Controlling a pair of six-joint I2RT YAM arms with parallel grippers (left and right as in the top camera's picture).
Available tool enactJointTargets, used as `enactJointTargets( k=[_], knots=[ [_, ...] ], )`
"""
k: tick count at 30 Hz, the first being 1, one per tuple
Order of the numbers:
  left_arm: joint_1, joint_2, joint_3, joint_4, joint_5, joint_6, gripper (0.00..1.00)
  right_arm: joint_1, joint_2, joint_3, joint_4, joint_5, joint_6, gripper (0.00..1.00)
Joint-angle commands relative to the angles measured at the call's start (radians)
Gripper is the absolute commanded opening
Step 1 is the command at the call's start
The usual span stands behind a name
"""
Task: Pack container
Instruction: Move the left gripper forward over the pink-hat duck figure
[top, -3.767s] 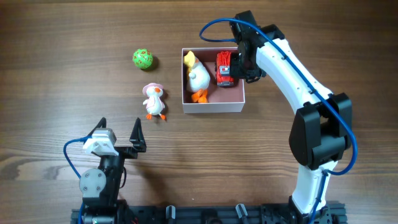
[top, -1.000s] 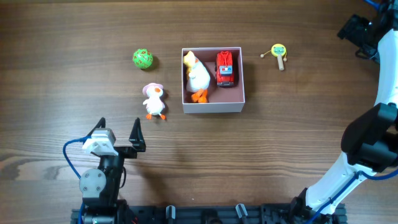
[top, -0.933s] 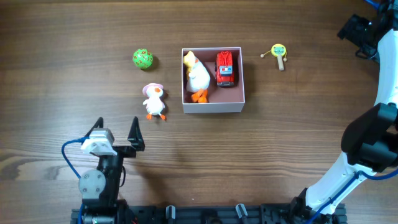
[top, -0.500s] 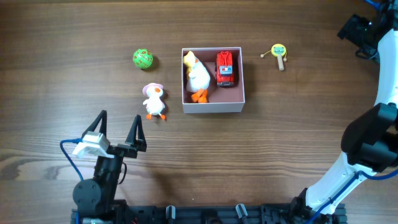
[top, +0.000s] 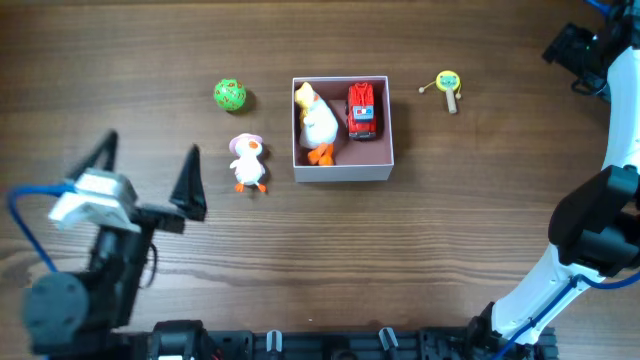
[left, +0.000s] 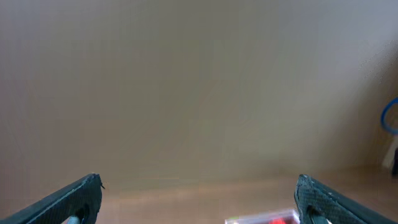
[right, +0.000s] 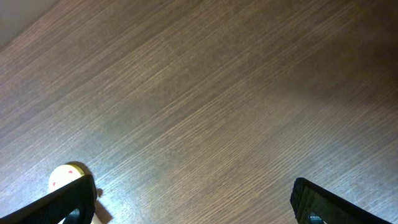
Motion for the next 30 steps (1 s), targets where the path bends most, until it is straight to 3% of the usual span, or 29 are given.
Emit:
enactJointTargets(
  k=[1, 7, 12, 16, 19, 22, 30],
  knots=[
    [0.006, 0.121, 0.156, -0.051, 0.045, 0.121, 1.0, 0.005, -0.024, -0.002, 0.003, -0.009, -0.01, 1.0],
    [0.005, 0.467, 0.476, -0.42, 0.047, 0.096, 1.0, 0.005, -0.024, -0.002, 0.003, -0.009, -0.009, 1.0],
    [0.003, 0.767, 0.772, -0.687, 0.207, 0.085, 1.0, 0.005, -0.024, -0.002, 0.003, -0.009, -0.01, 1.0],
    [-0.003, 0.876, 0.801, -0.668, 0.244, 0.082, 1.0, 0.005, -0.024, -0.002, 0.003, -0.009, -0.009, 1.0],
    [-0.038, 0.956, 0.801, -0.748, 0.001, -0.048, 1.0, 0.005, -0.024, -0.002, 0.003, -0.009, -0.01, 1.0],
    [-0.076, 1.022, 0.801, -0.852, -0.097, -0.132, 1.0, 0.005, -0.024, -0.002, 0.003, -0.009, -0.009, 1.0],
    [-0.216, 1.135, 0.801, -0.93, -0.106, -0.2, 1.0, 0.005, -0.024, -0.002, 0.003, -0.009, -0.009, 1.0]
  ],
)
